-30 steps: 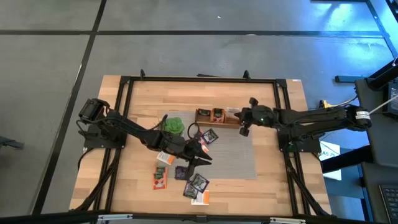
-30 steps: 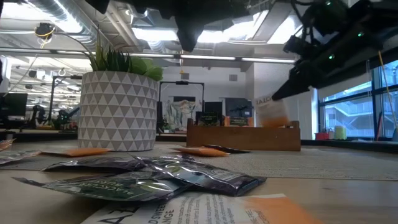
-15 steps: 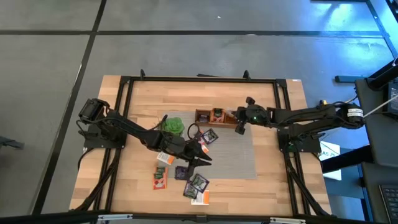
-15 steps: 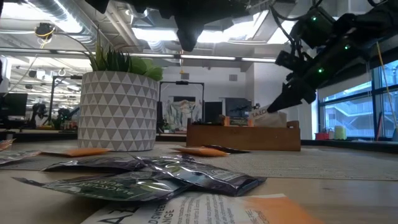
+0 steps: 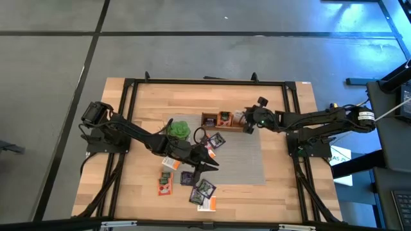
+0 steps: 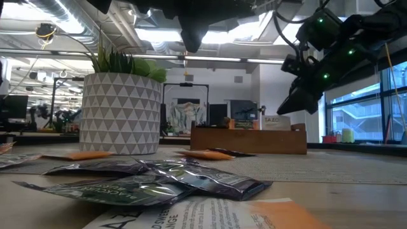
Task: Pick & Place Tea
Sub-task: Put the white tea bag into the right section of the wooden organizer
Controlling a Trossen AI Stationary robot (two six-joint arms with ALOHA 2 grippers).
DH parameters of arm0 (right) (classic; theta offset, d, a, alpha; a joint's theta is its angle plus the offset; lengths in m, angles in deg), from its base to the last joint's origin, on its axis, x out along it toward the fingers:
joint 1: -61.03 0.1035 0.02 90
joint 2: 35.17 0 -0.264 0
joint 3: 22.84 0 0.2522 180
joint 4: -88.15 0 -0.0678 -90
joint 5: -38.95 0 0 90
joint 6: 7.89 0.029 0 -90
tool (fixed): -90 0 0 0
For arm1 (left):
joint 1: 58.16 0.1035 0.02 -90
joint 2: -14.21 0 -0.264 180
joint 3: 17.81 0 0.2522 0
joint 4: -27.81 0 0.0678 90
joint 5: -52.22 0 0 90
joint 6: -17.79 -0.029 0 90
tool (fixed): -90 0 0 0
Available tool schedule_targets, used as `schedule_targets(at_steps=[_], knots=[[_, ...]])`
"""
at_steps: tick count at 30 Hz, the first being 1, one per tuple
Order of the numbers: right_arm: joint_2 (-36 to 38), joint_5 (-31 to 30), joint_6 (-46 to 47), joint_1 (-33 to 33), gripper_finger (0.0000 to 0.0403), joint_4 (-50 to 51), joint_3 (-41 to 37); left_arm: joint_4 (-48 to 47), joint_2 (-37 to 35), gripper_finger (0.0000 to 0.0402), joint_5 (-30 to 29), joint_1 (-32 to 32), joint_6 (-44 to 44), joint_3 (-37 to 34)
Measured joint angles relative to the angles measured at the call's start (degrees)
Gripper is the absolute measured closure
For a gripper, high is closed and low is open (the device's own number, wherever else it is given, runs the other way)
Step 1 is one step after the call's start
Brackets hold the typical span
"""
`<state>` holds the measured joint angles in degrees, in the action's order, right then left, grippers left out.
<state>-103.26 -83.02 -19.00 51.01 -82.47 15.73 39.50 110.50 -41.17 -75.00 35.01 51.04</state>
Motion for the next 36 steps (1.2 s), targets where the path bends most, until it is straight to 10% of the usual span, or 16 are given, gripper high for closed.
schedule_targets(at_steps=[8, 20, 36], knots=[[0.0, -0.9, 4.9, 0.5, 0.0288, -0.1, 0.0, -0.4, 0.0, 0.0318, 0.0, 0.0, 0.0, 0.0], [-0.1, 40.4, 10.9, 8.0, 0.0288, -10.5, 0.0, -5.6, 2.0, 0.0316, -1.6, -2.0, 0.2, 0.0], [-16.2, 28.9, 4.6, 18.9, 0.0287, -33.6, 0.1, -20.3, 4.1, 0.0316, -10.4, -2.3, 12.8, -0.1]])
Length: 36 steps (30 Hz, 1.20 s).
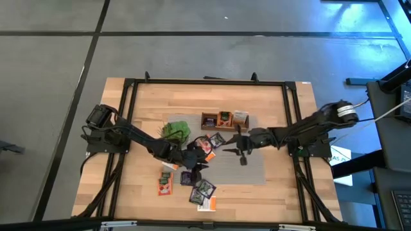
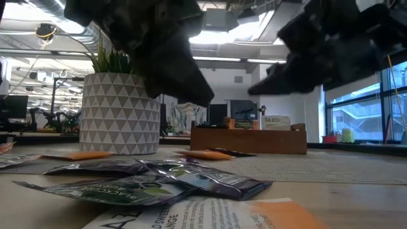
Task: Pick & Place Tea
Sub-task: Put the white tea bag into the right section of the wooden organizer
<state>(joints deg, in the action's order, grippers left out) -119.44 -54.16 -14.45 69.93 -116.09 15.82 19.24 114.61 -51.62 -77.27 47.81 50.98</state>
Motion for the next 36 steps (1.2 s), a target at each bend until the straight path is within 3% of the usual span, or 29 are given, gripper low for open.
schedule_targets(at_steps=[11, 17, 27, 36], knots=[[-13.1, -1.4, -1.5, 0.7, 0.0279, -0.1, 9.3, -4.1, 0.0, 0.0318, -1.2, 0.0, 2.1, 0.2], [-17.9, -1.3, -7.9, 2.2, 0.0268, 0.8, 13.7, -6.3, 0.0, 0.0316, -1.7, -0.2, 2.3, 0.1], [-19.0, -1.6, -5.9, 3.8, 0.0264, 2.0, 14.7, -8.2, 0.0, 0.0318, -1.9, -0.8, 0.5, 0.1], [-18.7, -1.8, -5.7, 3.9, 0.0207, 25.9, 26.1, -6.2, -0.2, 0.0319, -1.9, -0.7, 0.2, 0.1]])
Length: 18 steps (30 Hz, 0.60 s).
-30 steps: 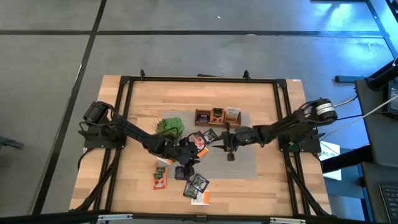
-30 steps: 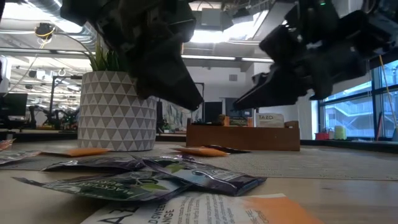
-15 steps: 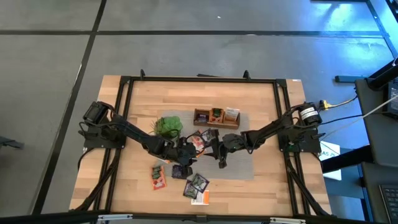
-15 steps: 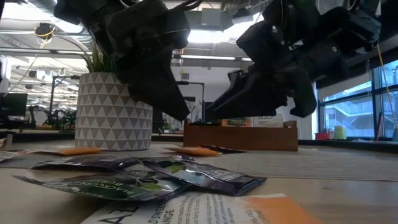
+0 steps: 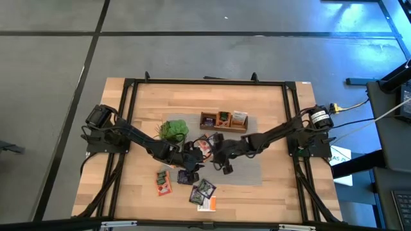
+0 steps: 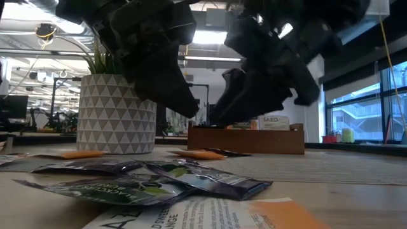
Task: Pick & Place Tea
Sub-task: Put the white tea bag into the right section of the wooden organizer
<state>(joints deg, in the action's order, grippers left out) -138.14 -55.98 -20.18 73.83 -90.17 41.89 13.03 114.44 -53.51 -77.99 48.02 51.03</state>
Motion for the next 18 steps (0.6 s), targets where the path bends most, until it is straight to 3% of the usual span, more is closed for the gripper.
schedule_targets(at_steps=[7, 18], knots=[[0.0, 0.0, -1.0, 0.3, 0.0176, 4.4, 3.7, -0.4, 0.0, 0.0317, -0.1, 0.0, -3.1, 0.0], [-4.0, -1.8, -1.5, 0.4, 0.0191, 1.0, 3.6, -2.0, 0.0, 0.0319, -4.1, 0.1, -11.0, 0.0]])
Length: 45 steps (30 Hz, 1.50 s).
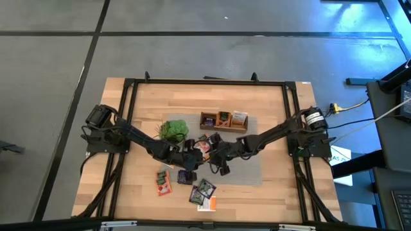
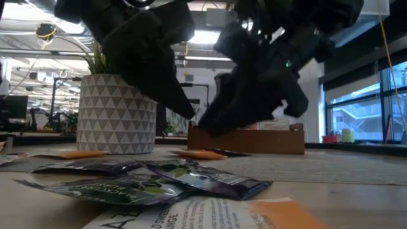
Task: Pick & Place Tea
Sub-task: Put the white tea bag into the right section of the wooden organizer
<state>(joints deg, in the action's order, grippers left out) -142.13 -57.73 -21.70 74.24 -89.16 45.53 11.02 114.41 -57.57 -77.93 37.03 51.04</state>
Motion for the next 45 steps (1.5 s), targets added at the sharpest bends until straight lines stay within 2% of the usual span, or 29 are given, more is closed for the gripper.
schedule_targets(at_steps=[8, 16, 20, 37, 45], knots=[[-3.9, 0.7, 1.4, -0.2, 0.0207, -1.3, 0.0, 0.2, 0.0, 0.0316, -0.2, 0.0, 0.0, 0.0], [-6.7, -1.1, 2.6, -0.5, 0.0223, -2.1, 0.3, 0.3, 0.0, 0.0319, -0.2, 0.0, 0.0, 0.0], [-7.5, -0.7, 4.8, -1.0, 0.0245, -1.1, 0.3, 0.4, 0.0, 0.0318, 0.4, 0.0, 0.1, 0.0], [-7.8, -1.8, 4.2, -1.2, 0.0359, -0.9, 0.2, 0.7, 0.0, 0.0319, 0.5, 0.0, 0.1, 0.0], [-4.6, -1.6, 1.1, -0.7, 0.0375, 0.2, -0.2, 0.7, 0.0, 0.0320, 0.5, 0.0, 0.9, 0.0]])
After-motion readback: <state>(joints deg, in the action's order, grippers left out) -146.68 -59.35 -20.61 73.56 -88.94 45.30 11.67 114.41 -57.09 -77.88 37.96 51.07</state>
